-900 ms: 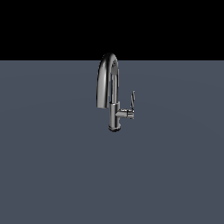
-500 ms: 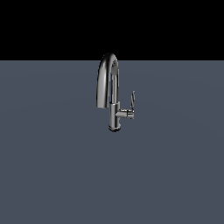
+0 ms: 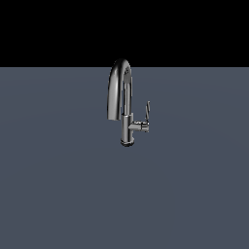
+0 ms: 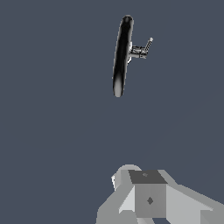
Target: Turn on the faucet by rotating a designated handle.
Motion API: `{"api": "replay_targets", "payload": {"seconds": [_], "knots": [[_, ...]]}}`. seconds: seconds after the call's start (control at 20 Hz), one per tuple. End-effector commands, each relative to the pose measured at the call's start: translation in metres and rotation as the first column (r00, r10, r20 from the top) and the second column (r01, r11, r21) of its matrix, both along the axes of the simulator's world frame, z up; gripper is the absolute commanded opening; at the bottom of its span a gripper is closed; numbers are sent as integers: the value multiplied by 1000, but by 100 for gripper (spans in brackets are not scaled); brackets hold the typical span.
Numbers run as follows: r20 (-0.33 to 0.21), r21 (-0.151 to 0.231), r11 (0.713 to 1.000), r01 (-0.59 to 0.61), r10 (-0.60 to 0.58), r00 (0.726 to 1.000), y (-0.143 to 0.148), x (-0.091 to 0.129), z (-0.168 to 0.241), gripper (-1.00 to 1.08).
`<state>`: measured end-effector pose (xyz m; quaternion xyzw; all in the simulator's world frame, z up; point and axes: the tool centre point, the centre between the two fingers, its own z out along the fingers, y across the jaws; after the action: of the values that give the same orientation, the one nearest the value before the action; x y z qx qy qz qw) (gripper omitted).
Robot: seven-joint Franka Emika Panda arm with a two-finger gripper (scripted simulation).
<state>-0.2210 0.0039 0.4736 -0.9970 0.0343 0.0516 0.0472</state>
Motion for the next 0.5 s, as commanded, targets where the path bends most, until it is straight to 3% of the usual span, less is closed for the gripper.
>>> {"api": "replay_targets", "payload": {"seconds": [0.0, 0.45], "knots": [[-27, 31, 999, 34, -34, 999, -1, 12, -2, -100], [-159, 157, 968, 197, -172, 972, -8, 64, -17, -100]]}}
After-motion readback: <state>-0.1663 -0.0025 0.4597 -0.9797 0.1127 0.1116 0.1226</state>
